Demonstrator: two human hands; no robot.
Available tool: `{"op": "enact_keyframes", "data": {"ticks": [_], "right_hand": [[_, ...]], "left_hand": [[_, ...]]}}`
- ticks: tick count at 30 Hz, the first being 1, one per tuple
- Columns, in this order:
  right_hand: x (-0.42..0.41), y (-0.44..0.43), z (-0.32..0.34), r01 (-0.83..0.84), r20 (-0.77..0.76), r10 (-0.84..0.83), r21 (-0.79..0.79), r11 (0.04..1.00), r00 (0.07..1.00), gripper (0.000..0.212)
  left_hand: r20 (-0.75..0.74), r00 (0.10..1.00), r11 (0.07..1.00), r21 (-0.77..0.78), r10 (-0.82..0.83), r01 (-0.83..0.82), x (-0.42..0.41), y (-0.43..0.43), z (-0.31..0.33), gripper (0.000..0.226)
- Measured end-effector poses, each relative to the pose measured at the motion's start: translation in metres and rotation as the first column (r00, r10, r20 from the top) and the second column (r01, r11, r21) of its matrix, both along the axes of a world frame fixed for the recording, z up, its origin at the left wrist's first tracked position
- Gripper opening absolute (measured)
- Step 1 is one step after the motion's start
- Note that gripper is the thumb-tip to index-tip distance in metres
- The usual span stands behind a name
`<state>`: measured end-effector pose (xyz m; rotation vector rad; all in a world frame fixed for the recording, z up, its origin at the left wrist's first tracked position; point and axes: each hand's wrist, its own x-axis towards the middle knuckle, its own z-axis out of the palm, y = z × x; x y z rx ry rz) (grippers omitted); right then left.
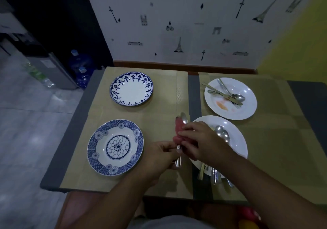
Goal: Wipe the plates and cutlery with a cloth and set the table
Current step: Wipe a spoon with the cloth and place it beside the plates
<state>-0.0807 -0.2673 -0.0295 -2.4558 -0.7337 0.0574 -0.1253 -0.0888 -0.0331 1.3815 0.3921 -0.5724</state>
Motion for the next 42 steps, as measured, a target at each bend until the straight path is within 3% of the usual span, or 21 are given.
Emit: {"op": "enact_keyframes", "data": {"ticks": [8, 13, 19, 26, 32, 42], "right_hand": [[0.041, 0.013, 0.011, 0.126, 0.14, -0.12, -0.039, 0.991, 0.983, 0.023], [0.02, 0.03, 0.018, 0.014, 0.118, -0.012, -0.02, 1.0, 0.993, 0.019], [0.058, 0.03, 0.02, 0.123, 0.115, -0.115, -0.066, 0.99, 0.987, 0.019], [0.03, 0.037, 0.019, 0.036, 0.114, -0.032, -0.032, 0.999, 0.993, 0.016], [0.072, 0.034, 0.023, 0.134, 0.176, -0.115, -0.101, 0.986, 0.978, 0.017], [0.04, 0.043, 0.027, 0.08, 0.101, -0.077, -0.026, 0.996, 0.992, 0.016]], "left_hand": [[0.058, 0.998, 0.998, 0.056, -0.023, 0.02, 0.014, 0.018, 0.01, 0.018], [0.095, 0.995, 0.996, 0.086, -0.023, 0.015, 0.022, 0.021, 0.01, 0.014], [0.086, 0.996, 0.996, 0.087, -0.023, 0.016, 0.018, 0.026, 0.013, 0.014], [0.118, 0.993, 0.993, 0.115, -0.002, -0.012, 0.026, 0.024, 0.017, 0.013], [0.119, 0.993, 0.993, 0.116, 0.001, -0.015, 0.014, 0.023, 0.02, 0.015], [0.175, 0.984, 0.989, 0.134, 0.034, -0.058, 0.026, 0.026, 0.026, 0.017]]}}
